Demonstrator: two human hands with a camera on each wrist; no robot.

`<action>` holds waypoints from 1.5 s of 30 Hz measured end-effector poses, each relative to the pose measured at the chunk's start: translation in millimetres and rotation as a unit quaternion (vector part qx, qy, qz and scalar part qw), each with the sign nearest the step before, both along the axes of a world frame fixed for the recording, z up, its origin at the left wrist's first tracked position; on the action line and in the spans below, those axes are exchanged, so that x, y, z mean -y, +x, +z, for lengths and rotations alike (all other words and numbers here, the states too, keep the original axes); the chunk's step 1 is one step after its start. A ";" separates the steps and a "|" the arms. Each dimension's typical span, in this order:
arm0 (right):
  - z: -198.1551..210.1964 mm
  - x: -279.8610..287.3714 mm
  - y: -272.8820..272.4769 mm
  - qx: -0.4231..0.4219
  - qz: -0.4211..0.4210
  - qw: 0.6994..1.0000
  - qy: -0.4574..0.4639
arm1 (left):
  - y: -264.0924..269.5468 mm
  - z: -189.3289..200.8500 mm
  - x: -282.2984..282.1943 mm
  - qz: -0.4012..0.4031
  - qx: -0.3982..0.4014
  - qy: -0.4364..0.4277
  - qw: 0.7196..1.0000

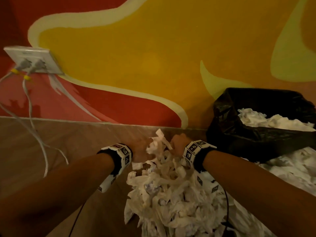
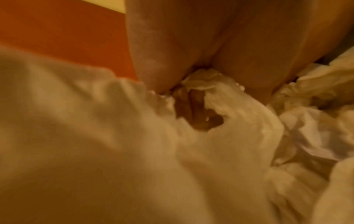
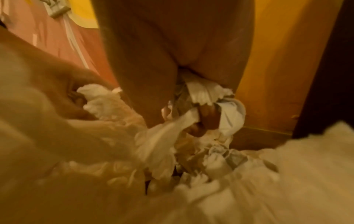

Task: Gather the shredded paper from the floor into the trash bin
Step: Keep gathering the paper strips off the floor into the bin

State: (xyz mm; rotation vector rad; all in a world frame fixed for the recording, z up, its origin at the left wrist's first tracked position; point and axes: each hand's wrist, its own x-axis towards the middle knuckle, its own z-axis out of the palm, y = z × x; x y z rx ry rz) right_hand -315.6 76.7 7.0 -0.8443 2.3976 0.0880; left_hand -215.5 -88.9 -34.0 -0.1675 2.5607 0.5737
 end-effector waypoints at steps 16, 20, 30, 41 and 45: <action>53.4 -16.7 -16.5 0.001 -0.054 0.929 -0.367 | -4.1 -3.5 -9.5 0.013 0.011 0.080 0.997; 69.6 -17.8 -18.0 -0.034 -0.059 0.921 -0.385 | -6.2 15.1 -4.3 0.138 0.026 0.077 0.987; 93.6 -38.1 -12.7 -0.062 -0.077 0.934 -0.342 | -20.7 75.6 -9.2 0.292 -0.127 0.115 0.941; 108.9 -66.6 -13.4 -0.013 -0.051 0.912 -0.408 | -33.0 117.6 -31.7 0.332 -0.214 0.303 0.867; 107.6 -76.8 -12.9 0.060 0.000 0.939 -0.337 | -42.8 134.4 -54.1 0.361 -0.242 0.344 0.832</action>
